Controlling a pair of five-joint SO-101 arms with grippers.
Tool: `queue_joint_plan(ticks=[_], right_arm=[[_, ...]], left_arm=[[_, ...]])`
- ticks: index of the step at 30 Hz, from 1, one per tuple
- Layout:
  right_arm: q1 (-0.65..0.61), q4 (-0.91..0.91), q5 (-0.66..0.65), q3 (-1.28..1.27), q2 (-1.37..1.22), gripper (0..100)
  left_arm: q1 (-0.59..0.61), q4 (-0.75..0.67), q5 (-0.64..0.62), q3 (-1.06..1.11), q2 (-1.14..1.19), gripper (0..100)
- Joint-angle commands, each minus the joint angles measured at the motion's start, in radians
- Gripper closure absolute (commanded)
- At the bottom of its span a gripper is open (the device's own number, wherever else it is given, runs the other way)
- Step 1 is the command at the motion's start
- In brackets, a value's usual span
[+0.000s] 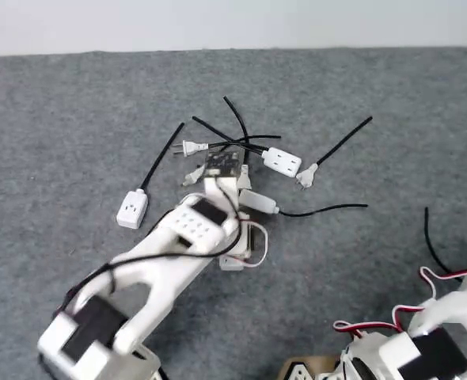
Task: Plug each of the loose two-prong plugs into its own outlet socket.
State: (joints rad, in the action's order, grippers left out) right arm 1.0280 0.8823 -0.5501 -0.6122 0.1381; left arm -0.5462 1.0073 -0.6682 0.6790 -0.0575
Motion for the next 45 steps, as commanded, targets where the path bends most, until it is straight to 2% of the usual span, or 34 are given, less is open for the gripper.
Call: queue_joint_plan(ticks=[1,4,10,12,17,19,25,30,36,39,42,45], right_arm=[[-0.012,0.008,-0.003,0.054,0.004,89.1],[-0.028,0.028,-0.002,0.052,0.002,89.1],[-0.087,0.116,0.000,0.054,0.012,89.1],[-0.097,0.127,0.005,0.054,0.012,89.1],[-0.113,0.130,0.049,0.055,0.013,89.1],[-0.136,0.150,0.051,0.055,0.013,89.1],[-0.205,0.245,0.229,0.117,0.025,89.1],[-0.303,0.328,0.348,0.169,0.048,89.1],[-0.486,0.320,0.512,0.181,0.039,89.1],[-0.579,0.312,0.617,0.226,0.036,89.1],[-0.665,0.320,0.718,0.284,0.036,89.1],[-0.739,0.320,0.836,0.336,0.036,89.2]], left_arm=[[-0.032,-0.071,0.011,0.189,-0.184,99],[-0.031,-0.181,0.011,0.326,-0.230,99],[-0.002,-0.186,0.011,0.332,-0.186,97],[-0.003,-0.184,0.009,0.320,-0.167,91],[-0.014,-0.115,0.006,0.305,-0.163,68],[-0.029,-0.075,0.006,0.295,-0.164,63],[-0.029,0.040,0.012,0.239,-0.164,63],[-0.029,0.124,0.094,0.205,-0.190,63],[-0.020,0.178,0.106,0.271,-0.485,63],[0.068,0.172,0.166,0.338,-0.660,63],[0.241,0.180,0.230,0.363,-0.789,63],[0.384,0.196,0.281,0.366,-0.818,63]])
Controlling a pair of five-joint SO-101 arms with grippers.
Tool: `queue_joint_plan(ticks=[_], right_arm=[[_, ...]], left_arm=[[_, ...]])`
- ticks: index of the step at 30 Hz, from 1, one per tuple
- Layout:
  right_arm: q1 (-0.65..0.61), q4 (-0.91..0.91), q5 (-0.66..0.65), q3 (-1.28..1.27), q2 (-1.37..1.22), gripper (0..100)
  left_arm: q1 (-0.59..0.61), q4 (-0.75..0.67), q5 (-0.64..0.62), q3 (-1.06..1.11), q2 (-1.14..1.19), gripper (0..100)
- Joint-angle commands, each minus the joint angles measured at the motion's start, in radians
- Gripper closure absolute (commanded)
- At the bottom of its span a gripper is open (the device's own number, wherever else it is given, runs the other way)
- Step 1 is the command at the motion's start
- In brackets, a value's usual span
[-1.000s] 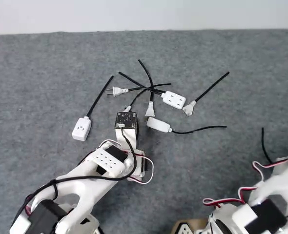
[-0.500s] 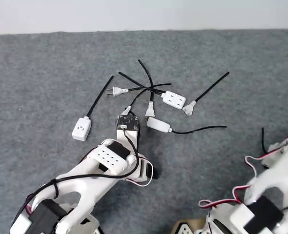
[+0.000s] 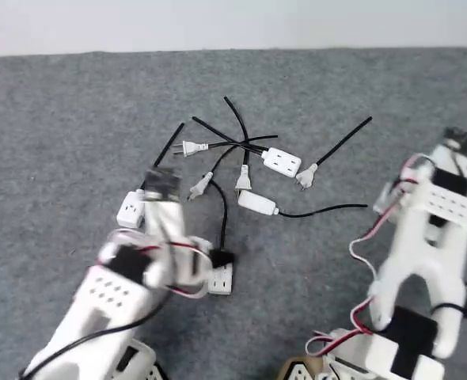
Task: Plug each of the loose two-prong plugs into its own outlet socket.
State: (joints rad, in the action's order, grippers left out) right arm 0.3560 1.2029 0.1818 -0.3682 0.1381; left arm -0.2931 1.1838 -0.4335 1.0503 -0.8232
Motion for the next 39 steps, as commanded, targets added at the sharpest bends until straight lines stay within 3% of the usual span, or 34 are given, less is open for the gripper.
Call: queue_joint_plan(ticks=[1,4,7,11,18,26,39], right_arm=[[-0.093,-0.001,0.140,0.107,0.035,89.2],[-0.166,-0.010,0.236,0.152,0.033,89.2],[-0.237,-0.010,0.275,0.229,-0.031,89.2],[-0.278,-0.002,0.278,0.404,-0.239,89.2],[-0.283,0.016,0.341,0.764,-0.639,89.2],[-0.361,0.102,0.416,1.117,-0.903,88.8],[-0.378,0.243,0.419,1.269,-1.112,89.0]], left_arm=[[0.161,0.023,0.057,-0.002,-0.044,63],[0.216,-0.012,0.094,0.025,-0.005,63],[0.281,-0.138,0.107,0.077,0.046,63],[0.350,-0.292,0.107,0.125,0.133,63],[0.362,-0.390,0.161,0.122,0.287,63],[0.356,-0.405,0.164,0.122,0.299,63],[0.356,-0.405,0.166,0.124,0.305,63]])
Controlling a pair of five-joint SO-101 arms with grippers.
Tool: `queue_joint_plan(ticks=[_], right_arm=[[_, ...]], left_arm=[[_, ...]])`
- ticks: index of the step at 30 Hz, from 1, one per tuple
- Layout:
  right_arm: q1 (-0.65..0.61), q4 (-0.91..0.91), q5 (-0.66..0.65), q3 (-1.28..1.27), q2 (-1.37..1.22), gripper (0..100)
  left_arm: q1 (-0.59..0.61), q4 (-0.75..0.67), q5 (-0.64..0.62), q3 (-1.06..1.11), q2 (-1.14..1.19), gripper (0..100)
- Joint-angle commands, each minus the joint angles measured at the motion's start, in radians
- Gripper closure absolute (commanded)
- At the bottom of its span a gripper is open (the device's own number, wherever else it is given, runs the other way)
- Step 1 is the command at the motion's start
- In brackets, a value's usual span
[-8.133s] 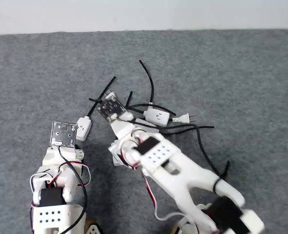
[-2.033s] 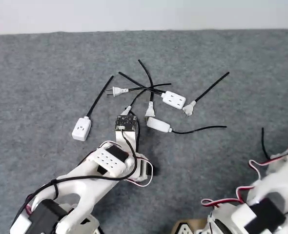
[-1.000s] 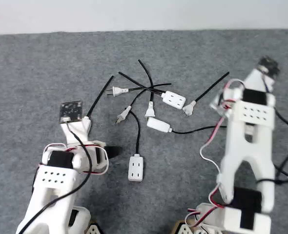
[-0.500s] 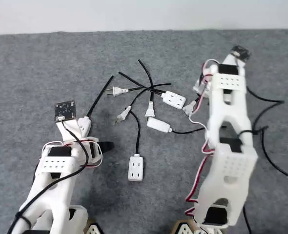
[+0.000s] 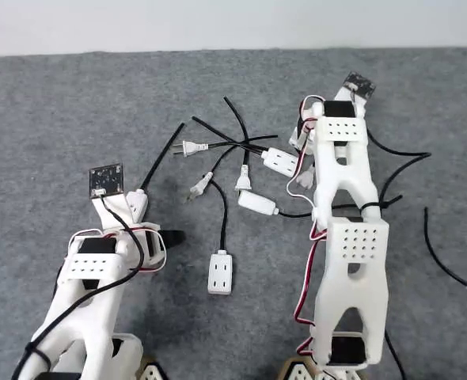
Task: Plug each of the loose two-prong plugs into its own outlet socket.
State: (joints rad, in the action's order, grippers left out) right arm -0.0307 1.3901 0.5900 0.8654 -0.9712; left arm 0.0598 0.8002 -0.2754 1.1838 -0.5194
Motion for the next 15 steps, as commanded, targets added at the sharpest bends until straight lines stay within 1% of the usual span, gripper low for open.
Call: queue_joint_plan(ticks=[1,5,8,15], right_arm=[[0.010,0.071,0.011,0.035,-0.004,89.0],[0.012,0.093,0.000,0.055,0.012,89.1],[0.012,0.085,-0.057,0.077,0.028,89.2],[0.028,0.147,-0.068,0.100,0.065,89.2]], left_arm=[[0.003,-0.021,0.008,-0.010,0.002,63],[0.003,-0.020,0.009,-0.008,0.002,63],[0.003,-0.020,0.009,-0.007,0.002,63],[0.003,-0.020,0.009,-0.007,0.002,63]])
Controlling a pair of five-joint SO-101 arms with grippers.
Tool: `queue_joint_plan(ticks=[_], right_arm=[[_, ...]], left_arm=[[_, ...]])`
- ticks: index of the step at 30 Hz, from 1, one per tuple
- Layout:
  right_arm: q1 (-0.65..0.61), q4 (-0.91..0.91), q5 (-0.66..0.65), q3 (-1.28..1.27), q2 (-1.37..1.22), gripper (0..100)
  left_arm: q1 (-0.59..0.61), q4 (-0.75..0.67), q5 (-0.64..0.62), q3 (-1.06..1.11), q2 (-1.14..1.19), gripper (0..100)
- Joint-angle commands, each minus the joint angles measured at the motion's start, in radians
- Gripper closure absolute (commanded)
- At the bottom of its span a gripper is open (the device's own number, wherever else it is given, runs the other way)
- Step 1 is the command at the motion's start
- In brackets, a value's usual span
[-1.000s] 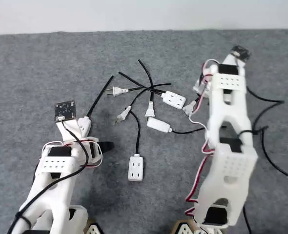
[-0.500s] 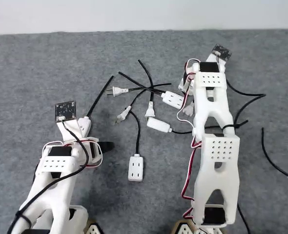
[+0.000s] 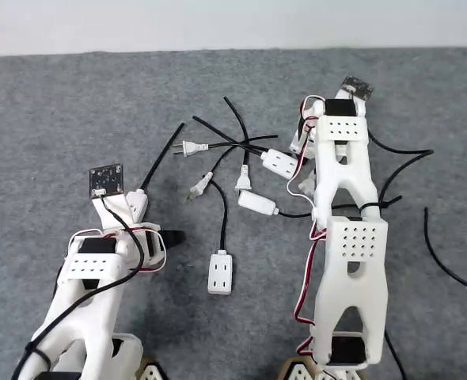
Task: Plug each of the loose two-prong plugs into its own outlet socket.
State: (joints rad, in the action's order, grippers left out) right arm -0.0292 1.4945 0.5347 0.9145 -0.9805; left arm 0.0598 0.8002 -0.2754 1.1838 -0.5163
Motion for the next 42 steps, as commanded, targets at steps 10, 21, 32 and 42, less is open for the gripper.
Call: queue_joint_plan(ticks=[10,21,32,42], right_arm=[[0.047,0.099,-0.074,0.092,0.099,93.4],[0.033,0.071,-0.075,0.063,-0.022,91.5],[0.008,0.097,-0.091,0.063,-0.051,91.5],[0.005,0.128,-0.173,0.101,-0.028,98.9]], left_arm=[[0.003,-0.020,0.037,-0.007,-0.002,63],[0.003,-0.020,0.041,-0.004,-0.002,63],[0.003,-0.020,0.041,-0.004,-0.002,63],[0.002,-0.020,0.043,-0.004,0.000,63]])
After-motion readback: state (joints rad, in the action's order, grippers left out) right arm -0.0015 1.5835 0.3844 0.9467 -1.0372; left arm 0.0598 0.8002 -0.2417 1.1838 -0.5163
